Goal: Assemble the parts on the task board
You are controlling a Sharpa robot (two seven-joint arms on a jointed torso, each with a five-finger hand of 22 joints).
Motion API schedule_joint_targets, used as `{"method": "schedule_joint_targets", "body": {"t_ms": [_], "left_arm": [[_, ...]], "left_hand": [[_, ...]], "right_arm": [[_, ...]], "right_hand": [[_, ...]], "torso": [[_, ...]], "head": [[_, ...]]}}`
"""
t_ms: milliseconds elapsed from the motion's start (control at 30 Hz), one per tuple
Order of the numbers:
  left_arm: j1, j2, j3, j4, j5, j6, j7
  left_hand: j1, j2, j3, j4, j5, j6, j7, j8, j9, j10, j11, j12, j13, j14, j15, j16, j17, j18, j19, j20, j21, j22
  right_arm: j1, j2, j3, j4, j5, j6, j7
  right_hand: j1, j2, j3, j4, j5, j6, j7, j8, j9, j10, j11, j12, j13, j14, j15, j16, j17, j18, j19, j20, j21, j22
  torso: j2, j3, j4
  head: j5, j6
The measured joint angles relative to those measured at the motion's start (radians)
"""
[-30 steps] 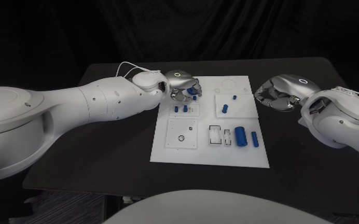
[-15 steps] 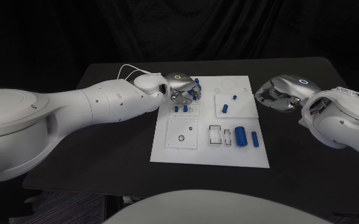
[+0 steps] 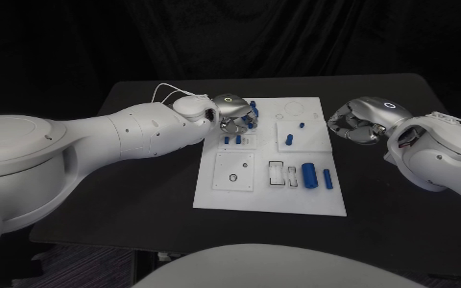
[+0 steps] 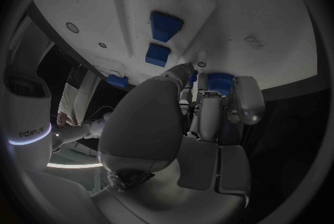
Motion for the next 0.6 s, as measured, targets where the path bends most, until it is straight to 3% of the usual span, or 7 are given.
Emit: {"method": "schedule_joint_targets", "body": {"t_ms": [367, 600], "left_arm": [[0.000, -0.001, 0.001, 0.000, 0.000, -0.003, 0.004], [-0.001, -0.004, 0.000, 0.001, 0.000, -0.008, 0.012]], "left_hand": [[-0.013, 0.005, 0.022, -0.009, -0.008, 0.059, 0.022, 0.018, 0.009, 0.109, -0.041, -0.042, -0.037, 0.000, -0.033, -0.005, -0.014, 0.000, 0.000, -0.007, 0.000, 0.000], [-0.019, 0.011, 0.022, -0.009, -0.018, 0.107, 0.024, 0.033, 0.018, 0.169, -0.047, -0.082, -0.065, 0.002, -0.034, -0.005, -0.023, 0.000, 0.004, -0.011, 0.005, 0.000]], "right_arm": [[0.000, 0.002, 0.000, -0.001, 0.012, 0.003, 0.000], [0.000, 0.002, 0.000, -0.002, 0.016, 0.006, 0.000]], "right_hand": [[0.000, 0.000, 0.000, 0.000, 0.000, 0.000, 0.000, 0.000, 0.000, 0.000, 0.000, 0.000, 0.000, 0.000, 0.000, 0.001, 0.000, 0.000, 0.000, 0.000, 0.000, 0.000], [0.000, 0.000, 0.000, 0.000, 0.000, 0.000, 0.000, 0.000, 0.001, 0.000, 0.000, 0.000, 0.000, 0.000, 0.000, -0.003, 0.000, 0.000, 0.000, 0.000, 0.000, 0.000]], "torso": [[0.000, 0.0001, 0.0004], [-0.001, 0.0006, 0.0007]], "head": [[0.001, 0.000], [0.002, 0.000]]}}
